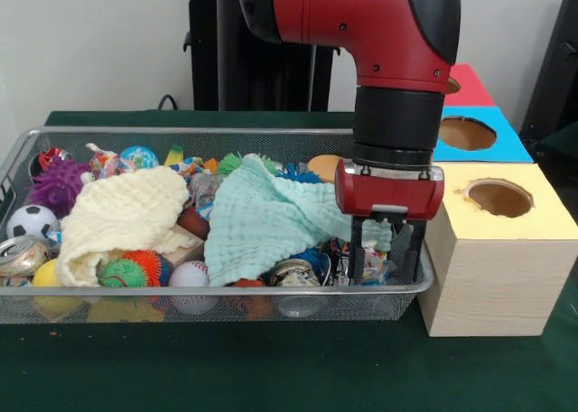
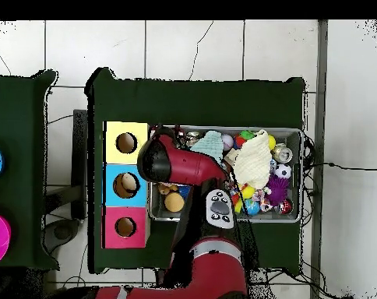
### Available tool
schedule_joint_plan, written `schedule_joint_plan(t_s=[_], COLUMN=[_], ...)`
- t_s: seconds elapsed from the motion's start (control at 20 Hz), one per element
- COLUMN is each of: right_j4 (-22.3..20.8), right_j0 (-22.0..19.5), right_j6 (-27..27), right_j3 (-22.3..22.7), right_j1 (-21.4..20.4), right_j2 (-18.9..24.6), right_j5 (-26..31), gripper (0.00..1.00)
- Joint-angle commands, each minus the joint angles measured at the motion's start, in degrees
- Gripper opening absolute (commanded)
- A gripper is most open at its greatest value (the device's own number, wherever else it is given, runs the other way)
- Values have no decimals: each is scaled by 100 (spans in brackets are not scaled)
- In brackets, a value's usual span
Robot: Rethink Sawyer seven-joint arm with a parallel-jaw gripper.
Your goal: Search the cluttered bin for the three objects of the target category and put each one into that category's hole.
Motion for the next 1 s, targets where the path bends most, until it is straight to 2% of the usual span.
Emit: schedule_joint_plan(t_s=[0.05, 0.55, 1.0], right_j4=[192, 92, 74], right_j0=[-54, -59, -39], right_j6=[1278, 979, 1035], right_j3=[-32, 5, 391], right_j1=[557, 708, 340], right_j2=[90, 3, 54], right_j5=[-415, 141, 364], gripper=[100, 100, 100])
